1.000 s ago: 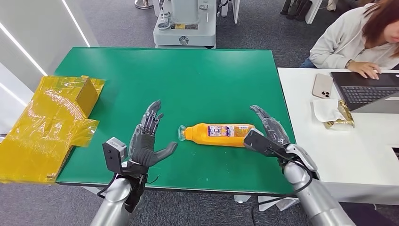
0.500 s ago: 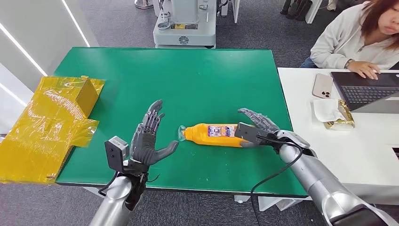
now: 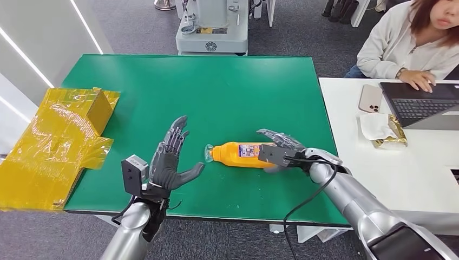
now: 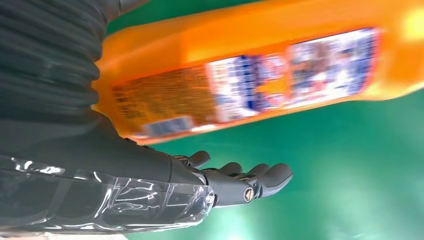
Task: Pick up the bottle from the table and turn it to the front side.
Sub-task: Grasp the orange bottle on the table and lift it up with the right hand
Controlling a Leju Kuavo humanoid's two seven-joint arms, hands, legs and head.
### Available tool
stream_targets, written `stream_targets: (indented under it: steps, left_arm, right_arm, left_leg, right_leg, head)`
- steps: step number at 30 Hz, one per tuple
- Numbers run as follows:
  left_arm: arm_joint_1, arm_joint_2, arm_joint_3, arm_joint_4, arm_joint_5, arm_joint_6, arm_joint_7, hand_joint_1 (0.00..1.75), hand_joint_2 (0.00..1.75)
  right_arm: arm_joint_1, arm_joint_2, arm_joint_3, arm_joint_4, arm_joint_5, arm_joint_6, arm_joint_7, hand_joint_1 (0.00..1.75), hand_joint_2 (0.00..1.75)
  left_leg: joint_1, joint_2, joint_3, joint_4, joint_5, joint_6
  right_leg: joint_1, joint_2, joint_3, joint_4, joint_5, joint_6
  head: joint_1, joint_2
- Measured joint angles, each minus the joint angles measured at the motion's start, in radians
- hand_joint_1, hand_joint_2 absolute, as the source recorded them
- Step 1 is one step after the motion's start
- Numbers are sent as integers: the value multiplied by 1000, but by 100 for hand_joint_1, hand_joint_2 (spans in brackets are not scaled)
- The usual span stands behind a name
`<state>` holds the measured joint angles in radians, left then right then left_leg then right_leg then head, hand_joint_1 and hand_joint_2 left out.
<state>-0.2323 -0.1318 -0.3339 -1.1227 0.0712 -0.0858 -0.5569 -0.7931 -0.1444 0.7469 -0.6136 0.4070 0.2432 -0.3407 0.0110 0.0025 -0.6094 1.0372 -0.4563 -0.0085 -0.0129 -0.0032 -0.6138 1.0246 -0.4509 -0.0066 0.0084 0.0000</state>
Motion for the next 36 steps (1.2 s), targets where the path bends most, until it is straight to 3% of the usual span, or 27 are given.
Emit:
stream_targets:
  steps: [8, 23, 36]
  left_arm:
    - [-24, 2, -17, 12, 10, -23, 29, 0, 175]
    - [-32, 11, -18, 37, 76, -46, 33, 0, 175]
    - [-26, 23, -18, 39, 80, -43, 33, 0, 175]
  right_arm:
    - [-56, 51, 80, 25, 20, 41, 64, 0, 175]
    - [-189, 42, 288, 28, 121, 160, 176, 0, 175]
    - [-226, 41, 353, 28, 111, 166, 190, 0, 175]
  left_leg:
    - [0, 0, 0, 0, 0, 0]
    - [0, 0, 0, 0, 0, 0]
    - [0, 0, 0, 0, 0, 0]
  right_leg:
    - [0, 0, 0, 0, 0, 0]
    - [0, 0, 0, 0, 0, 0]
    - [0, 0, 0, 0, 0, 0]
  head:
    - [0, 0]
    - [0, 0]
    - [0, 0]
